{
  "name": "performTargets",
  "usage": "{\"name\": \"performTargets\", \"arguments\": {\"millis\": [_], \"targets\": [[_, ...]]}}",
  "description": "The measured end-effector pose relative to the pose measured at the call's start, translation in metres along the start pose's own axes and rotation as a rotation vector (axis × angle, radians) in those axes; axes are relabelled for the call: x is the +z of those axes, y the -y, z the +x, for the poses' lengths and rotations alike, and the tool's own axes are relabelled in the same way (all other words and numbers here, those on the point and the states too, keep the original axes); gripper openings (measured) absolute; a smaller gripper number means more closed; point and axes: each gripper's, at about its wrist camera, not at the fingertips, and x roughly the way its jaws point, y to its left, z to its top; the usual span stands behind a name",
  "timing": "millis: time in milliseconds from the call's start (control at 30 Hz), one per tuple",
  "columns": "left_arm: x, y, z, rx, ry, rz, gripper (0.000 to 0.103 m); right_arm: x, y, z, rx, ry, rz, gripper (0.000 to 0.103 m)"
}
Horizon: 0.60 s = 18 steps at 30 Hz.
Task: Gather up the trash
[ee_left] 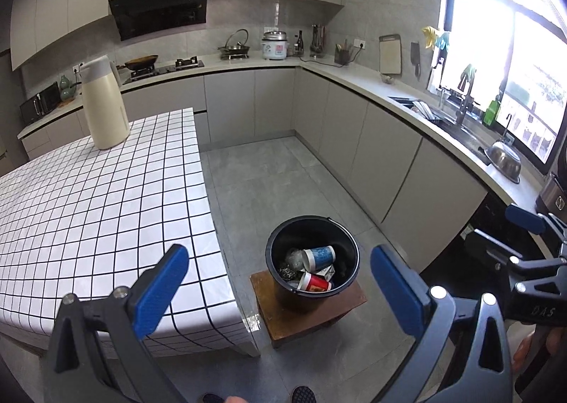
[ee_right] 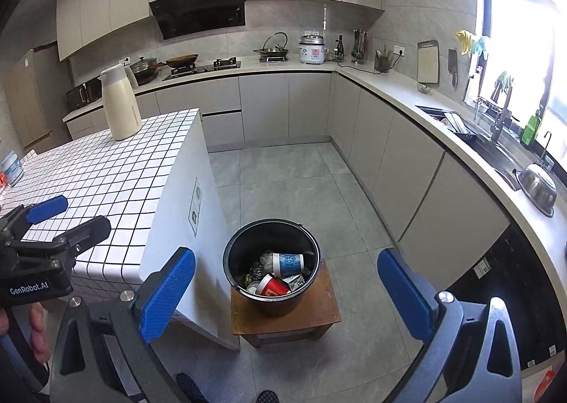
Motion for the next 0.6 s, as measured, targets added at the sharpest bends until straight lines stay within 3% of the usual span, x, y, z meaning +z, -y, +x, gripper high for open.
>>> {"name": "performTargets", "arguments": {"millis": [600], "targets": [[-0.0042, 0.0038, -0.0034, 0.010, 0.008, 0.001, 0.103, -0.0012, 0.0012, -0.0007, 0.010, 0.001, -0.002, 0.103]]}}
